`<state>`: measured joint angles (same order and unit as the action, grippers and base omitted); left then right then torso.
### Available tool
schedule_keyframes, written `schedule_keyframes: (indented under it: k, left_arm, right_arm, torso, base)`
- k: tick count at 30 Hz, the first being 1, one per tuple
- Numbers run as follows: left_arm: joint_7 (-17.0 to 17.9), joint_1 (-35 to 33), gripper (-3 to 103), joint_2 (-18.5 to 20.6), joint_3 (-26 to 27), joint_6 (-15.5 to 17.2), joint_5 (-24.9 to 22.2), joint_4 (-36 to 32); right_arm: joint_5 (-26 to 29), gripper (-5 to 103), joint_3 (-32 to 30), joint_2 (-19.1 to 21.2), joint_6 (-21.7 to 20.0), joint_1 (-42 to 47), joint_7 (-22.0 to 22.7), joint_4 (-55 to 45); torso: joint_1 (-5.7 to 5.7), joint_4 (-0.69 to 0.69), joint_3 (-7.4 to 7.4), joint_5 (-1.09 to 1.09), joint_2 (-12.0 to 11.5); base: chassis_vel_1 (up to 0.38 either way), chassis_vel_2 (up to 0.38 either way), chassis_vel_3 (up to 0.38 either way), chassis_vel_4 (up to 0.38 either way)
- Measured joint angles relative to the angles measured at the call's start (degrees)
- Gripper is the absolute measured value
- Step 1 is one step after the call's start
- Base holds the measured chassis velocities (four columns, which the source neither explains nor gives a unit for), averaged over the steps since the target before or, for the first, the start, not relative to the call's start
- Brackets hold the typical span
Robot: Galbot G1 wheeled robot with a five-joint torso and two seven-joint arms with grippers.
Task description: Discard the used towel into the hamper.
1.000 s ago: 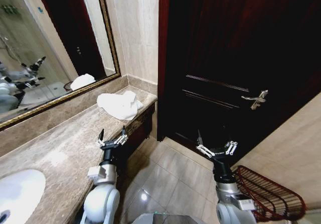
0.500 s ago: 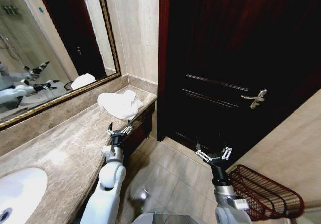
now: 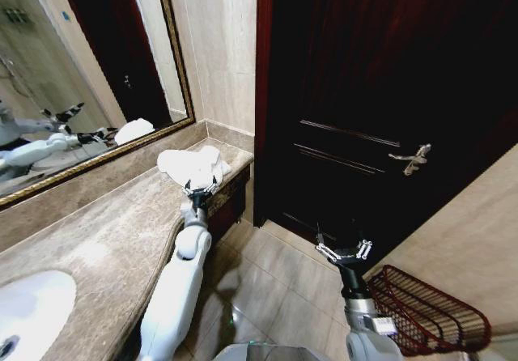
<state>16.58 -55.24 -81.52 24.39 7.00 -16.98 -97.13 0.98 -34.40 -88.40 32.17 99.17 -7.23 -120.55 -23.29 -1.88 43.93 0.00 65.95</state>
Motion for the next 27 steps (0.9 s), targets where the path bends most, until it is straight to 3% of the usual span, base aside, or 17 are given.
schedule_keyframes:
  k: [6,11,14,16,22,24,26,27]
  left_arm:
    - [0.4,2.7,102,-0.2,-0.9,0.2,-0.9,4.0]
    - [0.1,4.2,87,-0.3,-0.9,0.2,-2.5,5.9]
    - [-0.2,4.3,71,-0.3,-1.0,0.2,-3.2,6.0]
    - [-0.2,4.3,71,-0.3,-1.0,0.2,-3.2,5.9]
    - [-0.2,4.0,44,-0.3,-0.8,0.1,-3.2,5.8]
    - [-0.2,4.0,44,-0.3,-0.7,0.1,-3.2,5.8]
    - [-0.2,3.7,27,-0.1,-0.6,0.0,-3.3,5.6]
    - [-0.2,3.7,27,-0.1,-0.6,0.0,-3.3,5.6]
  right_arm:
    - [0.0,100,-0.2,-0.2,0.1,0.0,0.1,0.0]
    - [0.3,100,-0.4,-0.2,0.1,0.1,0.2,0.0]
    - [0.3,100,-0.4,-0.2,0.3,0.2,0.2,0.0]
    - [0.3,100,-0.4,-0.2,0.3,0.2,0.2,-0.1]
    - [0.4,100,-0.2,-0.3,0.4,0.4,0.3,-0.2]
    - [0.4,100,-0.2,-0.3,0.5,0.4,0.3,-0.2]
    - [0.5,100,-0.2,-0.4,0.5,0.5,0.4,-0.3]
    - [0.5,100,-0.2,-0.4,0.5,0.5,0.4,-0.3]
  torso:
    - [0.00,0.00,0.00,0.00,0.0]
    - [0.00,0.00,0.00,0.00,0.0]
    - [0.00,0.00,-0.01,0.00,0.0]
    - [0.00,0.00,-0.01,0.00,0.0]
    - [0.00,0.00,-0.01,0.00,0.0]
    - [0.00,0.00,-0.01,0.00,0.0]
    - [0.00,0.00,-0.01,0.00,0.0]
    - [0.00,0.00,-0.01,0.00,0.0]
  base:
    - [0.000,0.000,0.000,0.000]
    - [0.000,0.000,0.000,0.000]
    - [0.000,0.000,0.000,0.000]
    - [0.000,0.000,0.000,0.000]
    - [0.000,0.000,0.000,0.000]
    - [0.000,0.000,0.000,0.000]
    - [0.000,0.000,0.000,0.000]
    - [0.000,0.000,0.000,0.000]
